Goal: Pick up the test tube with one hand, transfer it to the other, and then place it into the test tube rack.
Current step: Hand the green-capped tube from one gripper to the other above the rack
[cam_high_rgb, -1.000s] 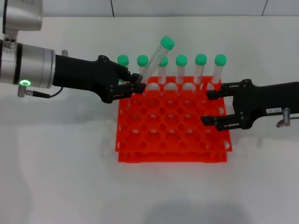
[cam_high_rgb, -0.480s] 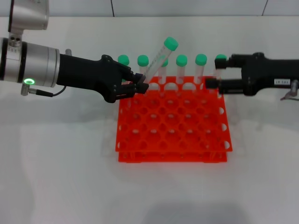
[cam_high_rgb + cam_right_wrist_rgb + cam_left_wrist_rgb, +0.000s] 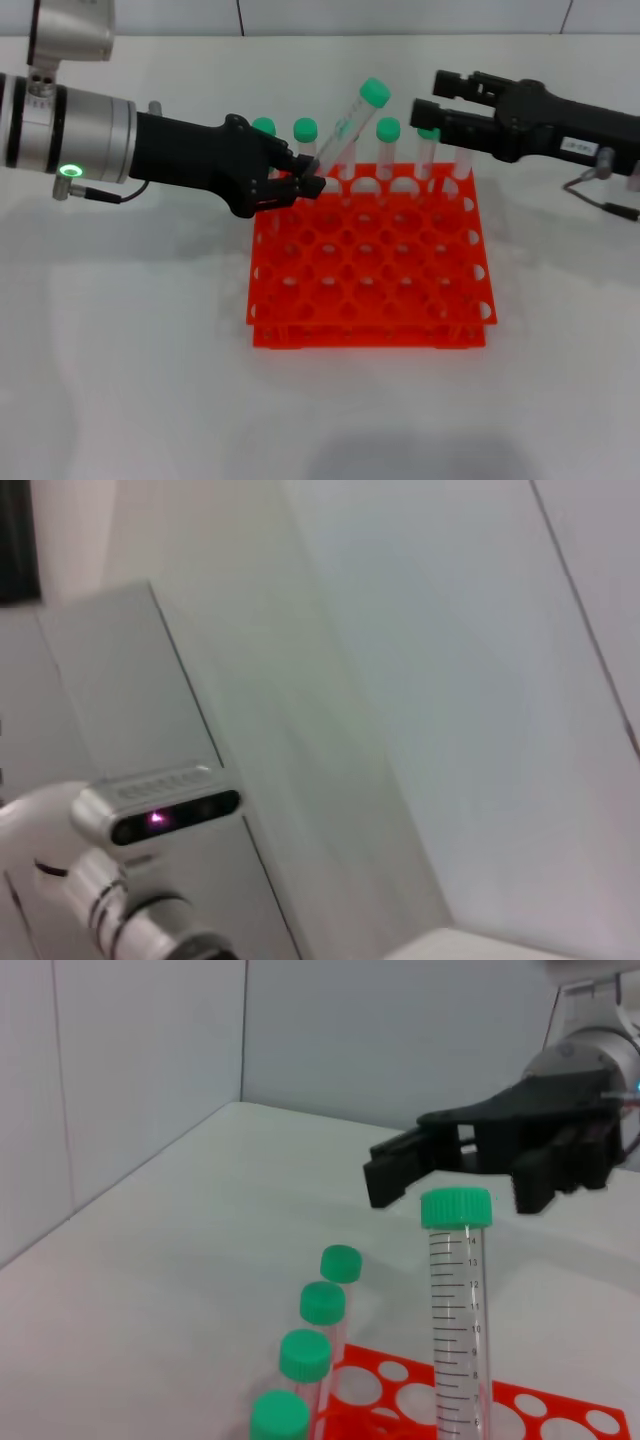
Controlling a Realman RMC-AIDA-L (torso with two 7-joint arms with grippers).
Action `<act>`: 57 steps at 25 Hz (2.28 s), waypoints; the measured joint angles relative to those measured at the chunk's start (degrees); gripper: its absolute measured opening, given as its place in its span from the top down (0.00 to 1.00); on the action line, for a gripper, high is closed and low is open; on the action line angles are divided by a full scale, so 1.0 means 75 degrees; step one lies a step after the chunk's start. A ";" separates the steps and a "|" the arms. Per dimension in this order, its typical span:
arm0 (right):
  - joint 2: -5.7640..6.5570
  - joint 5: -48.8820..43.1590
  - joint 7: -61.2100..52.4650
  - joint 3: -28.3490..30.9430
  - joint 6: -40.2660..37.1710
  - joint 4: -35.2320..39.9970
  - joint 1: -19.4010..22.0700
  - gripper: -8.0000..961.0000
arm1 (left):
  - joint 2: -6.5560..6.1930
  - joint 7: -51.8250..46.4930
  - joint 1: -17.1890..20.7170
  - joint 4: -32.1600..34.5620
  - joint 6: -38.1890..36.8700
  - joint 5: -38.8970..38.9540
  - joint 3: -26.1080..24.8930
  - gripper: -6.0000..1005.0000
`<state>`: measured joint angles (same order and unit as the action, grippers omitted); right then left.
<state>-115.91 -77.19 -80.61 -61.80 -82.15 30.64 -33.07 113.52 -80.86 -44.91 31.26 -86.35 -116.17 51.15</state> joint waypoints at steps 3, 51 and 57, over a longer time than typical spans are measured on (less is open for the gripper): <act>-0.0022 0.0868 0.0767 -0.0543 -0.0009 -0.0768 -0.0238 0.25 | 0.0004 0.0000 -0.0024 -0.0014 0.0072 -0.0009 0.0000 0.70; -0.0037 0.7313 0.2896 -0.5839 0.0653 -0.1502 -0.0010 0.36 | 0.0204 0.0051 -0.0035 0.0028 0.0102 -0.0014 0.0089 0.64; -0.0038 0.7315 0.2897 -0.5848 0.0730 -0.1503 -0.0024 0.49 | 0.0214 0.0062 -0.0036 0.0029 0.0103 -0.0012 0.0141 0.63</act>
<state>-116.19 -22.33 -58.88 -105.66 -76.68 19.37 -33.24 115.13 -80.40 -45.18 31.47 -85.57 -116.26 52.21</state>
